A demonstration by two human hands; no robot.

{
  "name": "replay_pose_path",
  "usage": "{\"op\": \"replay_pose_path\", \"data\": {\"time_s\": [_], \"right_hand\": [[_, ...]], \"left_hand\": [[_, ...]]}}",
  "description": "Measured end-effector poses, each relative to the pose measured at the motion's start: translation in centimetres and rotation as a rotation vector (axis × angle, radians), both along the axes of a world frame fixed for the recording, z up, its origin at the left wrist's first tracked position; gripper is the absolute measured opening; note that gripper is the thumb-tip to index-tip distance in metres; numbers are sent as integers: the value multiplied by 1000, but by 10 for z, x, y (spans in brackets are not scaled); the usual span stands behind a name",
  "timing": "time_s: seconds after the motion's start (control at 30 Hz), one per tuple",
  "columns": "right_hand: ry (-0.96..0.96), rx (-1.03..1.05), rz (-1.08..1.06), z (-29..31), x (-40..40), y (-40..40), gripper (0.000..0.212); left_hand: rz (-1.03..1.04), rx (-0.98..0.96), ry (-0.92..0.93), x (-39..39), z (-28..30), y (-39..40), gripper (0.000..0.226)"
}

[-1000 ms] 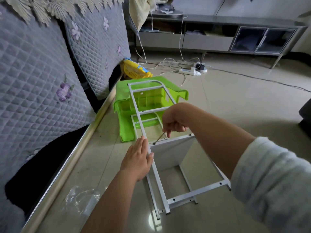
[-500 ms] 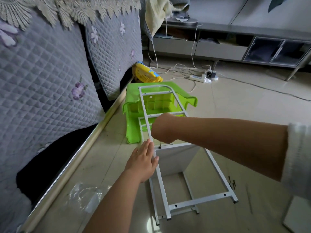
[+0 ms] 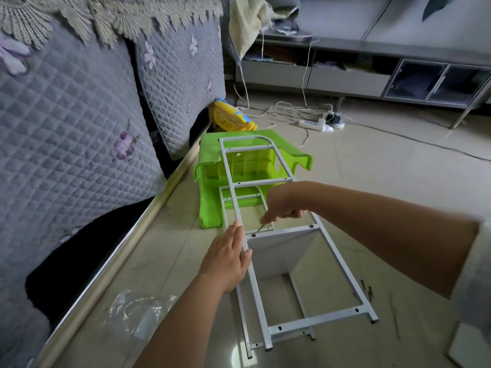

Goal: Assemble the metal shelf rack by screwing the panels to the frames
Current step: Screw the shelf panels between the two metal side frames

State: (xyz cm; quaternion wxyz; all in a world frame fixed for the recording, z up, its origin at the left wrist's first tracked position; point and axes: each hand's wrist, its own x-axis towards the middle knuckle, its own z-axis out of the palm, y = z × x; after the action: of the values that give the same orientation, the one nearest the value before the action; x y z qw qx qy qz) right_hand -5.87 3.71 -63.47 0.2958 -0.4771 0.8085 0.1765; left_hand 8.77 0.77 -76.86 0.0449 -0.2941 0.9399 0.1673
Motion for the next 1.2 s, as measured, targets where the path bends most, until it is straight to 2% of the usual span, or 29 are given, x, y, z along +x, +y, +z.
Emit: {"op": "replay_pose_path", "data": {"time_s": [0.1, 0.2, 0.3, 0.4, 0.47, 0.53, 0.63, 0.73, 0.8, 0.9, 1.1, 1.2], "right_hand": [[227, -95, 492, 8, 15, 4, 21], [403, -86, 798, 13, 21, 9, 19], [506, -120, 1016, 14, 22, 13, 21], [533, -124, 1081, 14, 27, 15, 21], [520, -119, 959, 17, 32, 13, 19], [458, -89, 695, 18, 32, 5, 16], [247, 14, 336, 14, 26, -13, 25], [-33, 155, -16, 8, 9, -24, 29], [-141, 197, -195, 4, 1, -22, 28], [-165, 138, -271, -3, -1, -16, 32], [-89, -43, -164, 3, -4, 1, 35], [-61, -215, -166, 17, -22, 20, 31]], "left_hand": [[9, -3, -20, -1, 2, 0, 59], [7, -17, -16, 0, 1, 3, 59], [13, -62, -16, -1, -2, 1, 60], [13, -81, -39, -3, -2, 1, 74], [22, -82, -36, -5, -3, -2, 75], [25, -93, -49, -7, -5, -5, 74], [12, -97, -47, -8, -5, -5, 88], [2, -56, -40, -4, -2, 3, 70], [-8, -45, -49, 0, 1, 7, 62], [3, -41, -66, 1, 6, 6, 61], [40, -58, -100, -5, 16, 9, 61], [27, -85, -72, -7, 20, 12, 57]]}}
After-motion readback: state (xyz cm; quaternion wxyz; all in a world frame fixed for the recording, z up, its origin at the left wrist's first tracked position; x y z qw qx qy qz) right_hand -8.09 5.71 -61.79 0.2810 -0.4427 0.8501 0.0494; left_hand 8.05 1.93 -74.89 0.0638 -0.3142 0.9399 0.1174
